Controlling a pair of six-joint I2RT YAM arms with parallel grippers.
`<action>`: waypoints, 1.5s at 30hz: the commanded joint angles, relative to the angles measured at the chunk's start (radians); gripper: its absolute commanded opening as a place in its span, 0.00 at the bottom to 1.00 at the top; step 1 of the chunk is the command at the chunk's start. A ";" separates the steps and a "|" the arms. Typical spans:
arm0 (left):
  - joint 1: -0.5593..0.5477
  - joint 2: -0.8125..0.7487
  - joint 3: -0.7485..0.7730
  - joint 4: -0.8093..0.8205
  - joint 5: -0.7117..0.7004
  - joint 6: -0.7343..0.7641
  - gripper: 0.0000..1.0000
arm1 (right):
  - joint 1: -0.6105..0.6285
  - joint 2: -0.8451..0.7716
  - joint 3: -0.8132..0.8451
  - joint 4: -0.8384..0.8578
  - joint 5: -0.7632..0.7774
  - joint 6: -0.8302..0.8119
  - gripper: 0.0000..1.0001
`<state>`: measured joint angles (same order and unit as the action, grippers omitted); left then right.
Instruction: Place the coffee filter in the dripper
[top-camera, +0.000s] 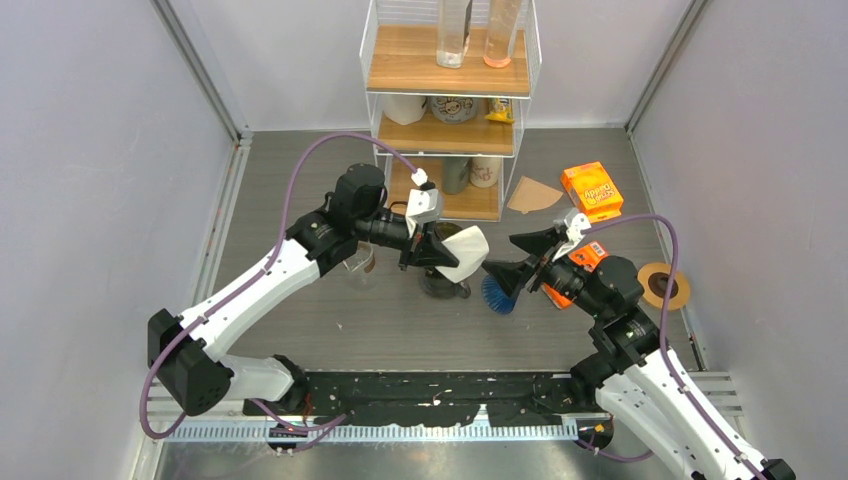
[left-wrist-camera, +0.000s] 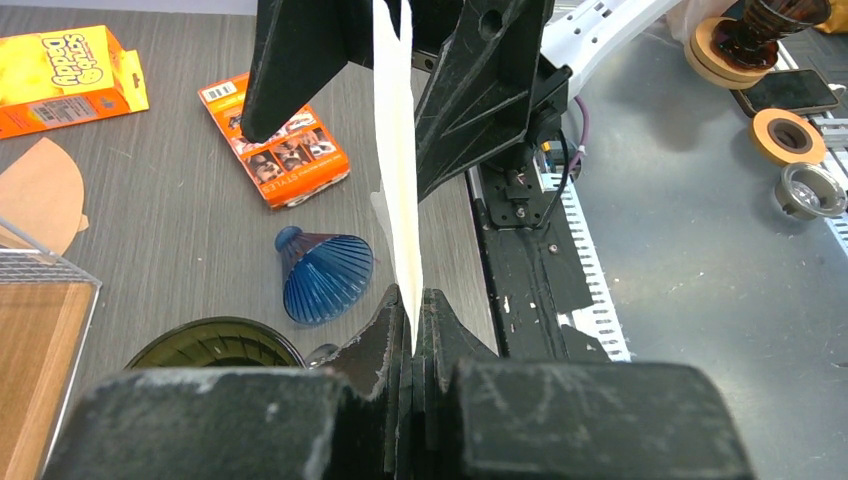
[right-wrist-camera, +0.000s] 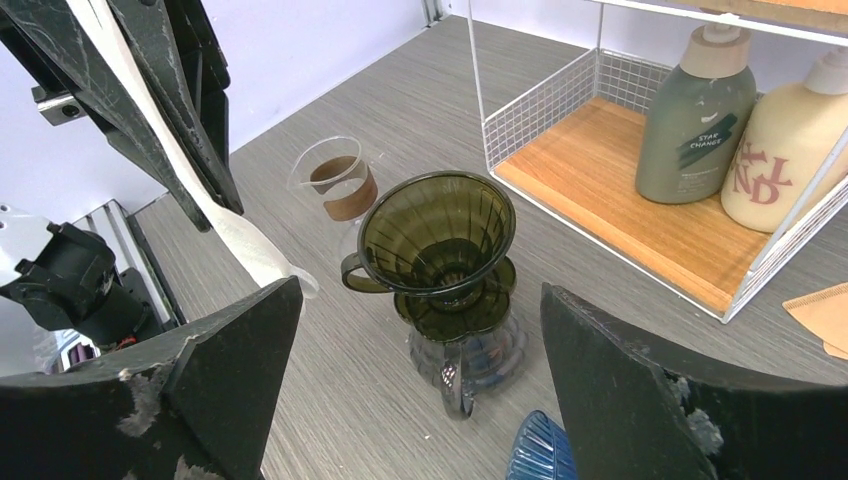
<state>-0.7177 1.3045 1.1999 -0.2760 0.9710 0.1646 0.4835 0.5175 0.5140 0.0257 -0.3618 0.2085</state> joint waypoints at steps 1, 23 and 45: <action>0.003 -0.021 0.008 0.008 0.050 0.005 0.00 | 0.000 0.000 0.034 0.048 0.015 0.005 0.95; 0.004 -0.024 -0.006 0.052 0.037 -0.034 0.00 | 0.000 0.016 0.035 0.066 -0.196 0.021 0.95; -0.020 -0.034 -0.014 0.055 0.057 -0.056 0.00 | 0.014 0.158 0.047 0.375 -0.319 0.201 0.96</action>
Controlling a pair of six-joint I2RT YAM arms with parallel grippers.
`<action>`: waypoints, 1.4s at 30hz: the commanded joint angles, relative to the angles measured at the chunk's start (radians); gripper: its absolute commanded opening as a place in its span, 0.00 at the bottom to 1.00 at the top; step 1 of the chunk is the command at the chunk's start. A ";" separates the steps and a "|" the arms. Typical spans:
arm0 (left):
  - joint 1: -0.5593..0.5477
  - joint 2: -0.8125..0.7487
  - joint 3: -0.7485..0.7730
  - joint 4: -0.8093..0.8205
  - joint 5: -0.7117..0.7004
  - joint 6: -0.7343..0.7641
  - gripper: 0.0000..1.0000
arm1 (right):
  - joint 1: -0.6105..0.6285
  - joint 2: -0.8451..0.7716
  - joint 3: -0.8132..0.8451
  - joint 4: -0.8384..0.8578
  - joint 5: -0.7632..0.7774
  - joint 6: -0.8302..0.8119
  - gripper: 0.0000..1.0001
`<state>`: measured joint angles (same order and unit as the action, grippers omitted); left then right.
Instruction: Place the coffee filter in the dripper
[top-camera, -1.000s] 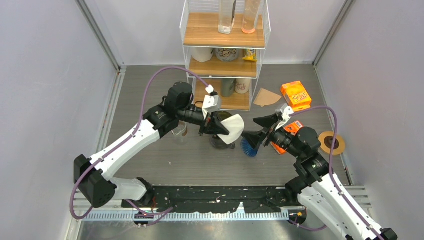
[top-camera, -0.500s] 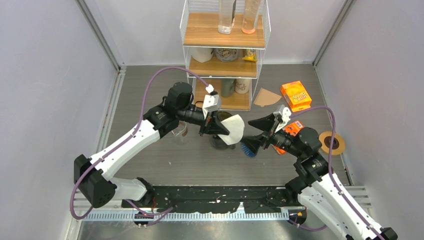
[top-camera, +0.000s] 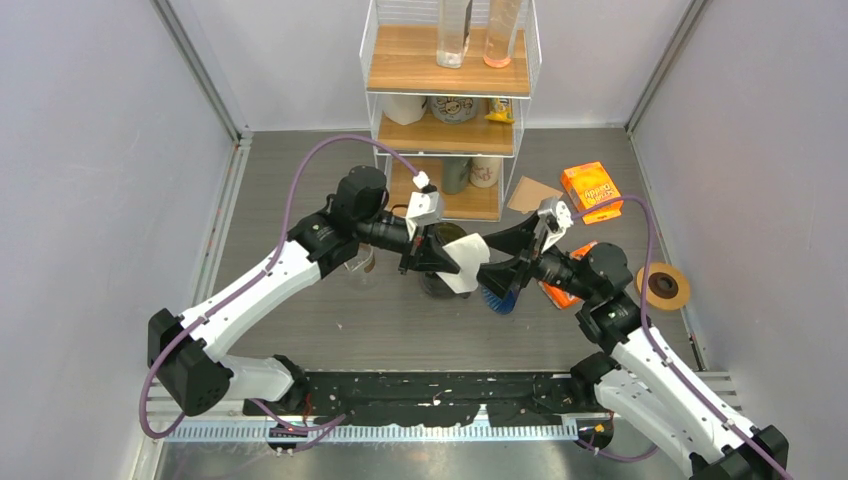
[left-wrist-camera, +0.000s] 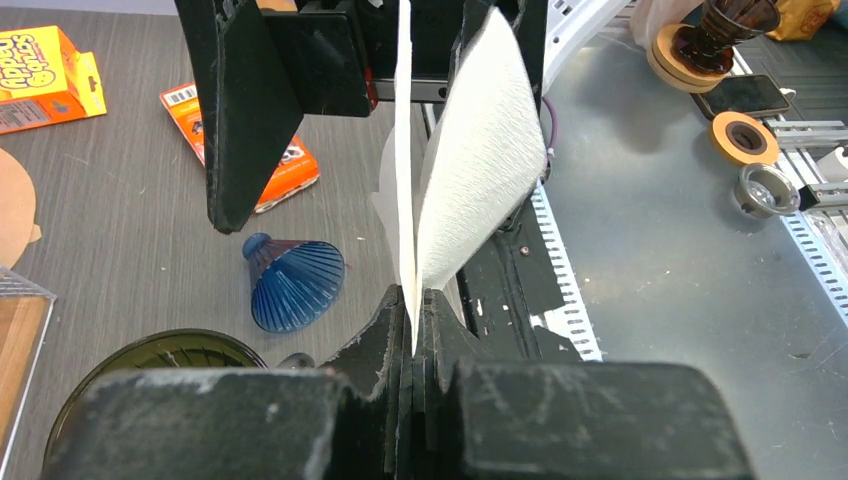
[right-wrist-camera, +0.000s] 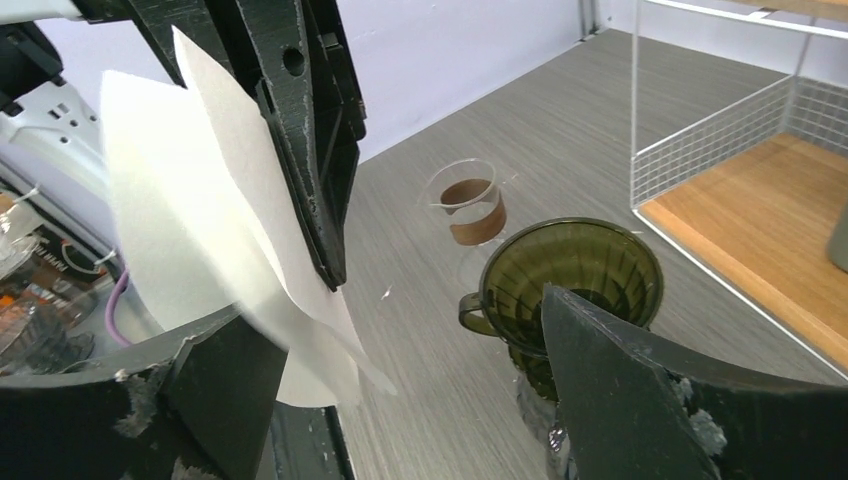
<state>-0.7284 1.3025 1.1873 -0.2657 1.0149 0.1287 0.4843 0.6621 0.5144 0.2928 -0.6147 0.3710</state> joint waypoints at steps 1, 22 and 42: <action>-0.011 -0.033 -0.001 0.043 0.016 -0.017 0.00 | 0.019 0.021 0.047 0.112 -0.063 0.038 0.95; -0.025 -0.058 -0.016 0.025 0.037 0.025 0.00 | 0.042 -0.002 0.097 -0.013 -0.029 -0.046 0.73; -0.048 -0.044 0.011 -0.028 0.047 0.073 0.00 | 0.057 0.050 0.117 0.074 -0.191 -0.041 0.60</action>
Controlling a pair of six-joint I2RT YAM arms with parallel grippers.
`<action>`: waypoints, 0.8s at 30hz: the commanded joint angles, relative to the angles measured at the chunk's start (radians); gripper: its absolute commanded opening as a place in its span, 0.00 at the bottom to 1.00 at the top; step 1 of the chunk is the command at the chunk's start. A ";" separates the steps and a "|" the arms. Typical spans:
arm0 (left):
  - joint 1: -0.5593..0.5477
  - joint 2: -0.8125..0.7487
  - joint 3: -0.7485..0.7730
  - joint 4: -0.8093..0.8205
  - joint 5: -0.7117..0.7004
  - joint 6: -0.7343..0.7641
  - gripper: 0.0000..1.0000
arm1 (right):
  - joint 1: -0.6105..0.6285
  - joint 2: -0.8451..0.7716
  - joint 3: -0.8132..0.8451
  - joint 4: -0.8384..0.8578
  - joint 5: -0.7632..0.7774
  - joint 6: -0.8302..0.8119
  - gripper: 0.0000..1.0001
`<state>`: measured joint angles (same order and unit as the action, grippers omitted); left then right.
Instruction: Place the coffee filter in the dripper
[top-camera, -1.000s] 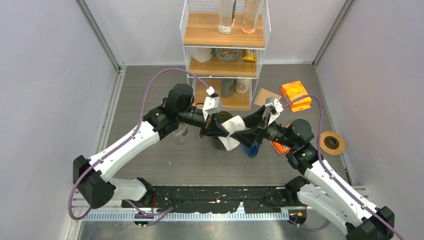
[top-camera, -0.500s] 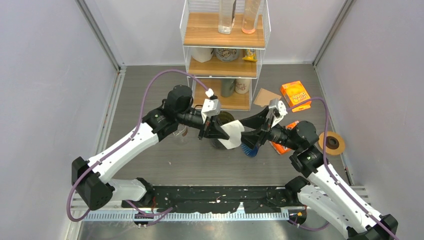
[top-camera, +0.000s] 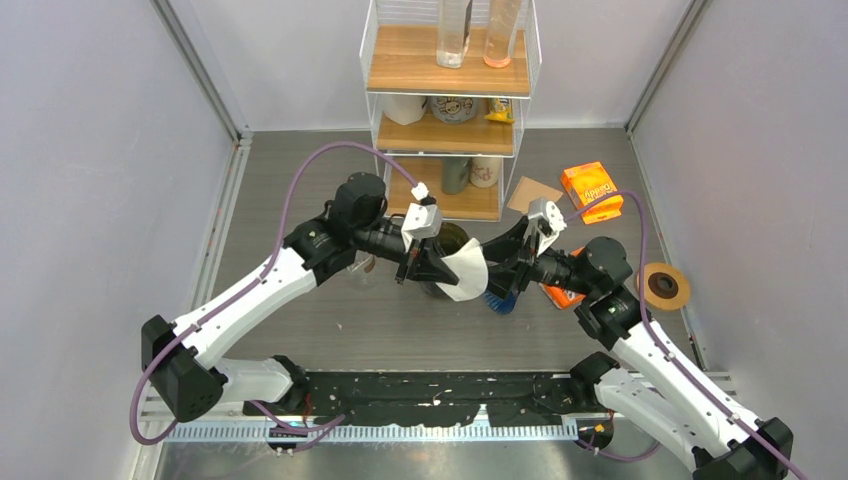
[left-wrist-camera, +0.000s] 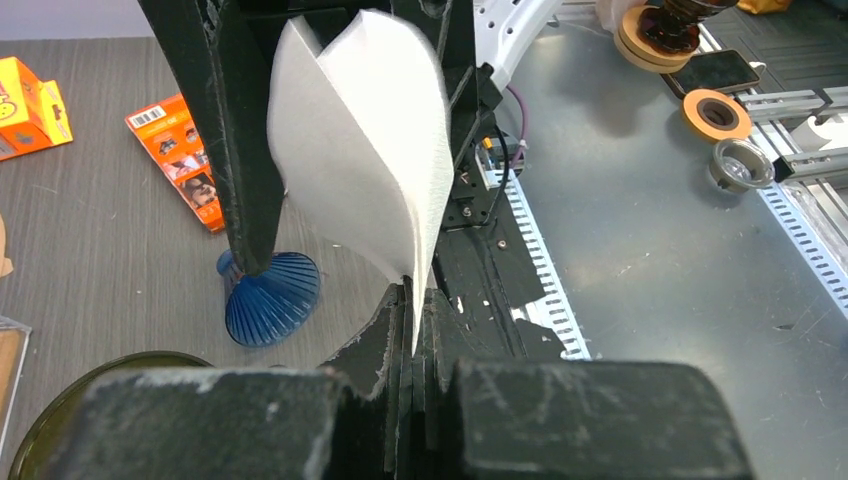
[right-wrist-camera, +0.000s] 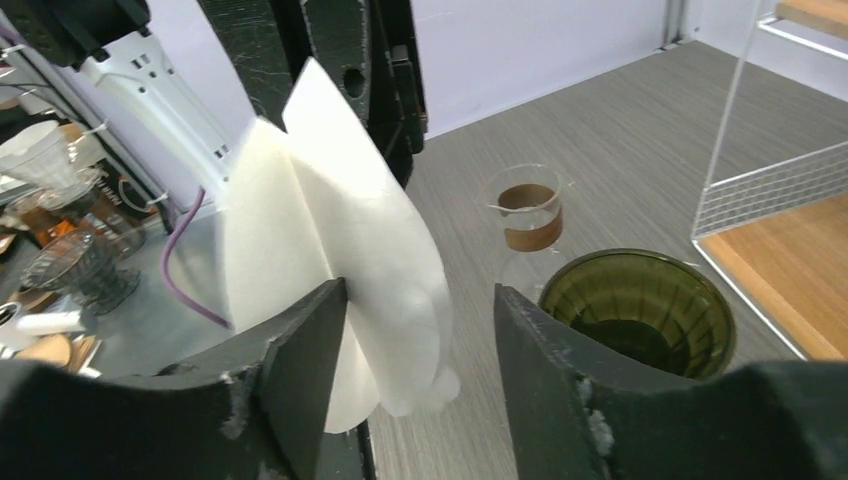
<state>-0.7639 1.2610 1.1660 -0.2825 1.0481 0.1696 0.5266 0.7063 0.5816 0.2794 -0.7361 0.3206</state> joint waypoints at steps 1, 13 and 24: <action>-0.013 -0.002 0.033 -0.016 0.014 0.035 0.00 | 0.020 0.007 0.050 0.092 -0.079 0.013 0.59; -0.014 -0.004 0.033 -0.015 0.027 0.039 0.00 | 0.036 -0.033 0.045 0.064 -0.088 -0.004 0.48; -0.015 -0.003 0.031 -0.007 0.029 0.035 0.00 | 0.041 -0.005 0.062 0.050 -0.117 0.014 0.06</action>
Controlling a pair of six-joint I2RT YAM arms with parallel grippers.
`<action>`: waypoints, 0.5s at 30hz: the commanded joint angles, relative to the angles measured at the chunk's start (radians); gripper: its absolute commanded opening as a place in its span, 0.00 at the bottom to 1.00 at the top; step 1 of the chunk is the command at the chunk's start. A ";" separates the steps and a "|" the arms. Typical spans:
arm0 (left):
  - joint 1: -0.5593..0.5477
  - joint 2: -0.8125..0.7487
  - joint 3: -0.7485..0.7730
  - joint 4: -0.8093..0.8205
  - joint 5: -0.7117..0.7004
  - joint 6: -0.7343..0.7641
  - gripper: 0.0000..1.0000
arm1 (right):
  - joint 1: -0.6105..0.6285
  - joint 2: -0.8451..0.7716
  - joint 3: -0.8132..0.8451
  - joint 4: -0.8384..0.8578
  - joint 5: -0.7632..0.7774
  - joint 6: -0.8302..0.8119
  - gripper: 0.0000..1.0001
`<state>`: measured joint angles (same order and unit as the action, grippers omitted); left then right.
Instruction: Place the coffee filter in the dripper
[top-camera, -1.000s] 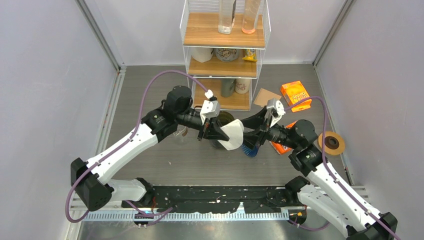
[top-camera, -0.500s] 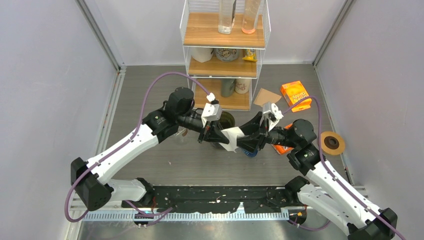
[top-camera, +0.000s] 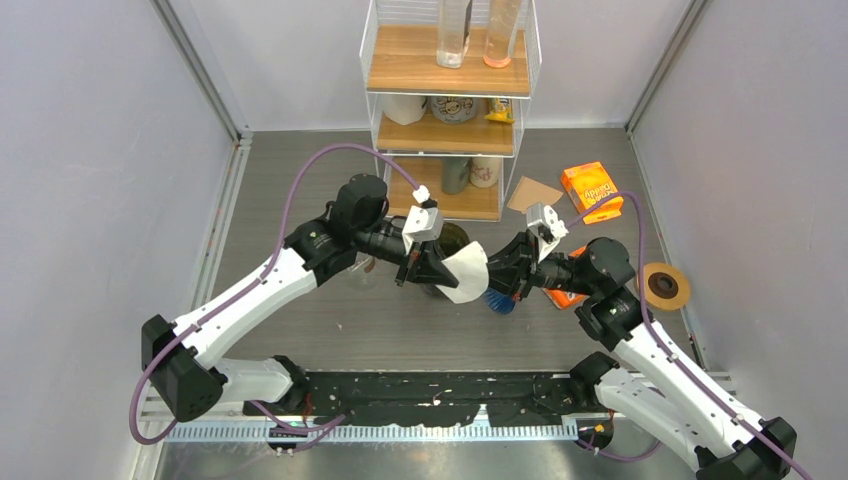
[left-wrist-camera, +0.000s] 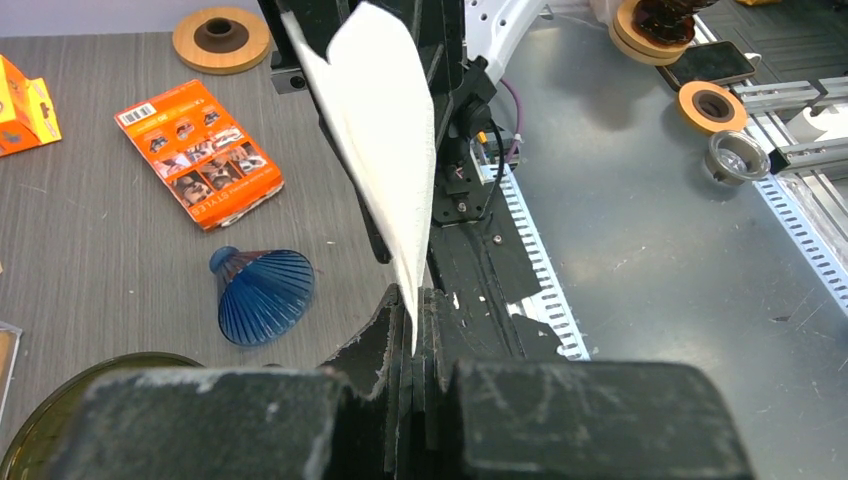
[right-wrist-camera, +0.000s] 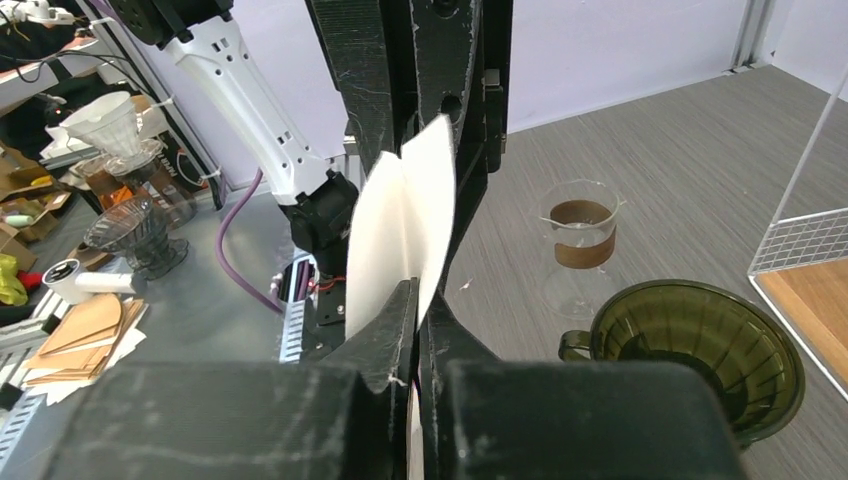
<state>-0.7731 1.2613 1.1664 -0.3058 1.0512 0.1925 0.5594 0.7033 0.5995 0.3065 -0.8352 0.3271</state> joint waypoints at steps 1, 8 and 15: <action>-0.006 -0.002 0.031 0.015 0.017 0.009 0.00 | 0.009 -0.008 0.043 0.025 -0.019 0.008 0.05; -0.006 -0.008 0.031 0.031 -0.051 -0.024 0.11 | 0.010 -0.031 0.042 0.006 0.037 0.046 0.05; -0.006 -0.027 0.026 0.082 -0.213 -0.130 0.88 | 0.010 -0.021 0.079 -0.170 0.220 0.033 0.05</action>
<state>-0.7750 1.2610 1.1664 -0.2905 0.9607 0.1505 0.5636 0.6827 0.6167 0.2222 -0.7399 0.3565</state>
